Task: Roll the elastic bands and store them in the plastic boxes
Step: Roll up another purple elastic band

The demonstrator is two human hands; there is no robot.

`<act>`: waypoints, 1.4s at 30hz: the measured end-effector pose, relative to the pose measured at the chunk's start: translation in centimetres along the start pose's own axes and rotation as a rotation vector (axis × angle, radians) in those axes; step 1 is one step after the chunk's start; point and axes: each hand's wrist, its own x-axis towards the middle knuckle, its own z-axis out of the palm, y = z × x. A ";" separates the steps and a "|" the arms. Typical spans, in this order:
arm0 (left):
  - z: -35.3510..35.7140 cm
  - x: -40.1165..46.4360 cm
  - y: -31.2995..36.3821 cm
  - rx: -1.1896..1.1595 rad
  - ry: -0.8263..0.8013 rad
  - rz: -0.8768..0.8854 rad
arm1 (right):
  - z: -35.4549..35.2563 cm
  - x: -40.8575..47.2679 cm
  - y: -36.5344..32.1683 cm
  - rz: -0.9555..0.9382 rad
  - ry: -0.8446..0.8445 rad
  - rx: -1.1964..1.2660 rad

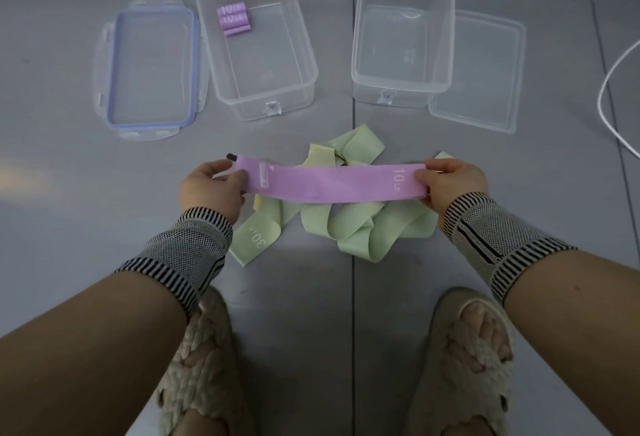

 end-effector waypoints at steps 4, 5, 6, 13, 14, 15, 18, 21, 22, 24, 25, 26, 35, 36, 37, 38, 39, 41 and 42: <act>-0.3 0.2 0.2 -0.097 -0.028 -0.022 | -0.3 0.2 -0.6 -0.044 0.127 0.019; -0.3 0.2 0.2 -0.115 -0.041 -0.023 | -0.4 0.3 -0.7 -0.047 0.138 0.018; -0.3 0.2 0.3 -0.123 -0.053 -0.022 | -0.5 0.4 -0.7 -0.051 0.136 0.018; -0.1 0.3 0.1 -0.147 -0.123 -0.027 | 0.0 0.4 -0.2 -0.043 0.092 0.045; -0.1 0.3 0.1 -0.154 -0.122 -0.033 | 0.0 0.4 -0.2 -0.042 0.091 0.045; -0.1 0.3 0.1 -0.163 -0.119 -0.039 | 0.0 0.5 -0.2 -0.043 0.091 0.045; 0.0 0.4 0.1 -0.182 -0.110 -0.049 | -0.1 0.4 -0.4 -0.047 0.095 0.055; 0.1 0.4 0.2 -0.161 -0.108 -0.042 | -0.3 0.2 -0.3 -0.052 0.097 0.058; 0.1 0.4 0.1 -0.155 -0.110 -0.040 | -0.3 0.2 -0.3 -0.051 0.096 0.061; 0.3 0.4 0.1 -0.145 -0.114 -0.038 | -0.3 0.1 -0.3 -0.047 0.091 0.059; 0.3 0.4 0.0 -0.136 -0.113 -0.033 | -0.3 0.1 -0.4 -0.046 0.088 0.058; 0.4 0.4 -0.1 -0.124 -0.111 -0.027 | -0.3 0.0 -0.4 -0.046 0.085 0.057; 1.7 1.1 -1.2 0.153 -0.037 0.001 | 0.0 -0.4 -0.5 -0.055 0.080 0.018; 1.8 1.1 -1.2 0.176 -0.022 0.005 | 0.0 -0.5 -0.6 -0.057 0.081 0.015; 2.0 1.0 -1.2 0.200 -0.012 0.002 | 0.0 -0.5 -0.6 -0.063 0.084 0.009; 2.1 1.0 -1.1 0.224 -0.008 -0.003 | 0.0 -0.5 -0.6 -0.069 0.087 0.001; 2.2 0.9 -1.0 0.236 -0.008 -0.011 | -0.1 -0.4 -0.5 -0.075 0.089 -0.008; 2.4 0.9 -0.6 0.237 -0.016 -0.033 | 0.0 -0.4 -0.5 -0.073 0.085 -0.012; 2.5 0.9 -0.5 0.245 -0.027 -0.040 | 0.0 -0.5 -0.5 -0.068 0.082 -0.009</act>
